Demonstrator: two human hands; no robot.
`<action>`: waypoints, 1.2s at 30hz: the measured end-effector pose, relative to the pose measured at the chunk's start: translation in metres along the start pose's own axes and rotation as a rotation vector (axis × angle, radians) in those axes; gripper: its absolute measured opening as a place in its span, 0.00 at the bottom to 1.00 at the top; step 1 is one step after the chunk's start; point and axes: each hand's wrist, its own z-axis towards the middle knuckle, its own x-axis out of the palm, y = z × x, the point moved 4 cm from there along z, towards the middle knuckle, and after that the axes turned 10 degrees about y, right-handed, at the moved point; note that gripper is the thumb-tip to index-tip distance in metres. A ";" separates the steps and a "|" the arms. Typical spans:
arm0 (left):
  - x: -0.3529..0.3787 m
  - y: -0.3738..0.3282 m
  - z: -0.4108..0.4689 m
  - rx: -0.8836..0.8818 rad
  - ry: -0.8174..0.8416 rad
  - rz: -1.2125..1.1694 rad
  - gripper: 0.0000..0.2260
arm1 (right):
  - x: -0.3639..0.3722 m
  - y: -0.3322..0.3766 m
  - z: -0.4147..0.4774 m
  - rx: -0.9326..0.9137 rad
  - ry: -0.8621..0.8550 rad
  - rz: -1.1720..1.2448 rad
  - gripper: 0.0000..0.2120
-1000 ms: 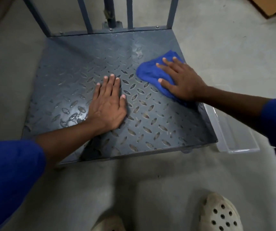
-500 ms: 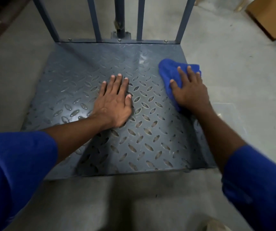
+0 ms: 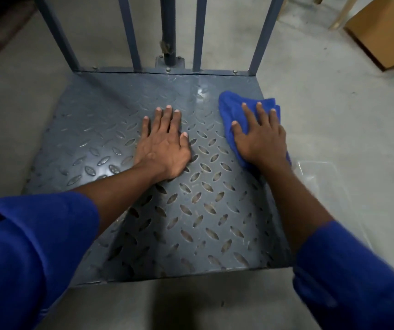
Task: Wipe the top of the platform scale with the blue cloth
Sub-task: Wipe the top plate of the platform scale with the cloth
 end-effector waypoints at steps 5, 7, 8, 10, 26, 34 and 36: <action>-0.004 0.000 0.017 -0.018 0.011 0.011 0.30 | 0.023 0.061 -0.020 -0.204 0.013 -0.020 0.28; -0.005 -0.002 0.022 -0.026 0.016 0.027 0.30 | 0.019 0.076 0.022 -0.254 0.103 -0.010 0.27; -0.006 -0.002 0.024 -0.029 0.018 0.025 0.29 | 0.014 0.082 0.045 -0.269 0.140 -0.012 0.27; -0.008 -0.001 0.026 -0.029 0.015 0.014 0.29 | 0.006 0.089 0.085 -0.250 0.196 -0.025 0.28; -0.008 0.002 0.050 -0.065 -0.004 0.028 0.33 | 0.009 0.105 0.111 -0.295 0.177 -0.057 0.28; -0.008 0.004 0.050 -0.026 -0.011 0.004 0.33 | -0.013 -0.005 0.096 0.004 0.093 0.033 0.29; -0.008 0.004 0.049 -0.032 -0.016 0.000 0.33 | -0.012 0.003 0.094 0.091 0.086 0.058 0.29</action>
